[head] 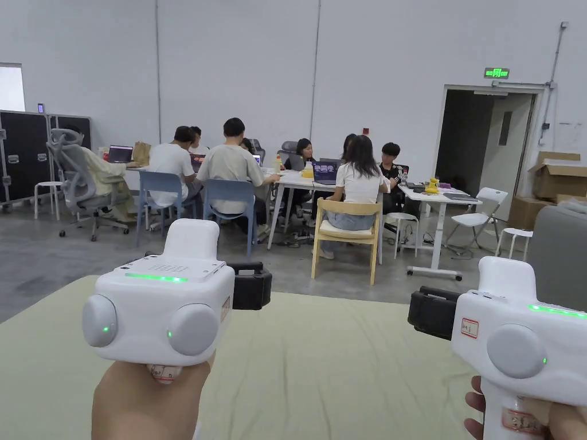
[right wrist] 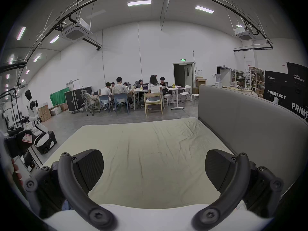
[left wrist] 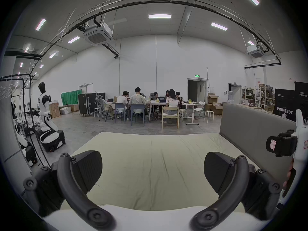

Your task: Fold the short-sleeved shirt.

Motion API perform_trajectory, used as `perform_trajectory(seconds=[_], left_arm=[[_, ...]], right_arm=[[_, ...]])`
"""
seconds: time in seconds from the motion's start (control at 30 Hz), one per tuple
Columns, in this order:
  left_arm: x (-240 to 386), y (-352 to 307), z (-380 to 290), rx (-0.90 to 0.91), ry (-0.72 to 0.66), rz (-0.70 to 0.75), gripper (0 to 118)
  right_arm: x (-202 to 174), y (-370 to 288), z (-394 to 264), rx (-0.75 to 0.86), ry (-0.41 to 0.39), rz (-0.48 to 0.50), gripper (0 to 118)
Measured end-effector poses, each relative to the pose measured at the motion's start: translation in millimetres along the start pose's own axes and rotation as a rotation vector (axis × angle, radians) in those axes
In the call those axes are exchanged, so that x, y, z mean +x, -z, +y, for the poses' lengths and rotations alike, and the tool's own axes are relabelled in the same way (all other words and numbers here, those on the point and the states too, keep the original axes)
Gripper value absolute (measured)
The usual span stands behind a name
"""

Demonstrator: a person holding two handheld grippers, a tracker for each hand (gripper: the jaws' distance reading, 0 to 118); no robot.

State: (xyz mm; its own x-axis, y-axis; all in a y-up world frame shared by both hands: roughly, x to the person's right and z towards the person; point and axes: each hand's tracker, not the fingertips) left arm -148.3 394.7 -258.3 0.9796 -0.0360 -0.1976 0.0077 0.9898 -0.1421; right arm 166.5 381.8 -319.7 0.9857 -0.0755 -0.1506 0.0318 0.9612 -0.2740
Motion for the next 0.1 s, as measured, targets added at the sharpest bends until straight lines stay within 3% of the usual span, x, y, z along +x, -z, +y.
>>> perform_trajectory(seconds=[0.1], left_arm=[[-0.3, 0.0, 0.3, 0.000, 0.000, 0.004, 118]], right_arm=[[0.0, -0.3, 0.9, -0.001, 0.000, 0.000, 118]])
